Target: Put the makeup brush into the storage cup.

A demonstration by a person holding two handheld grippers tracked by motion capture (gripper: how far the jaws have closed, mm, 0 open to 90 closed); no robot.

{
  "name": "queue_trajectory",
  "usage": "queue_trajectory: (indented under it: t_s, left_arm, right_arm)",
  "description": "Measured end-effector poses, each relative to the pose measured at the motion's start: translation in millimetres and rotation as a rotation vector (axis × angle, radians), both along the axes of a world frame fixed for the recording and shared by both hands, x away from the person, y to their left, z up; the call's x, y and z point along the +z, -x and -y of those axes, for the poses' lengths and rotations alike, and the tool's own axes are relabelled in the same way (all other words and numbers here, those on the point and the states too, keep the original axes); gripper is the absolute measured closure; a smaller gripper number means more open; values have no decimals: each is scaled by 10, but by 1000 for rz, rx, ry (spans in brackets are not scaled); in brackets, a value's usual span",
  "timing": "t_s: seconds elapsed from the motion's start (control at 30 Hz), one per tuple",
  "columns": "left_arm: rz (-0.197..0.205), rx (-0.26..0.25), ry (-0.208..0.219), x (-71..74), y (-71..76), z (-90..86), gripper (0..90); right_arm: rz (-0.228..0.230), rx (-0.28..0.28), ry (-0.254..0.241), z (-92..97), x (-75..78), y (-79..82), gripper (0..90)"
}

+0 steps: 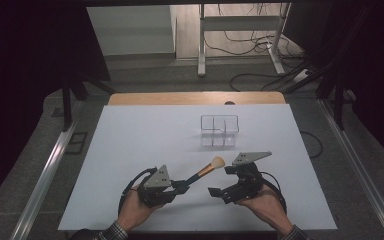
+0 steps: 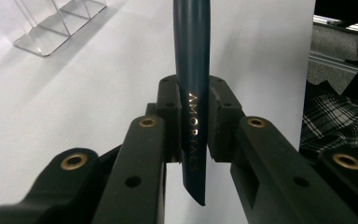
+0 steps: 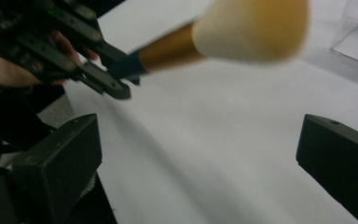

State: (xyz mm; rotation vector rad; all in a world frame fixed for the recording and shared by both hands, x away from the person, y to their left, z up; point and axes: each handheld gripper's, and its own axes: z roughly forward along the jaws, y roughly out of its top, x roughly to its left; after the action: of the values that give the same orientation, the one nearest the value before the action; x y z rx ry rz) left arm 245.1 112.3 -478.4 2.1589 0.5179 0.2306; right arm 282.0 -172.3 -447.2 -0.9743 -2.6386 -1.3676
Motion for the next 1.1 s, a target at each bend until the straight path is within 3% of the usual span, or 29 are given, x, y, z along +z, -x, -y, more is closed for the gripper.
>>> queue_trajectory:
  t_s: [0.07,0.17,0.27,0.57,0.8,0.87,0.9,0.97,1.1]
  left_arm:
    - [6,0,2,-6,14,30,784]
    - [7,1,3,-13,22,45,783]
    - [10,1,-3,-33,30,73,783]
    - [18,-1,-7,-71,55,129,782]
    - [24,6,-11,-74,59,127,782]
    - [33,2,-19,-73,61,132,781]
    - [33,2,-19,-73,61,132,781]
    - [47,8,-45,-71,62,143,780]
    - [49,-4,-90,-91,51,172,771]
  right_arm:
    - [-19,-6,-33,-35,13,-2,12]
    - [-25,-17,-41,-47,27,-6,47]
    - [-37,-47,-75,-62,45,-16,131]
    - [-12,-76,-97,-118,47,-9,247]
    - [-32,-103,-131,-100,49,-20,363]
    - [-57,-114,-165,-78,44,-33,466]
    - [-57,-114,-165,-78,44,-33,466]
    - [-101,-113,-206,-53,25,-54,587]
    - [-214,-72,-345,-21,4,-85,720]
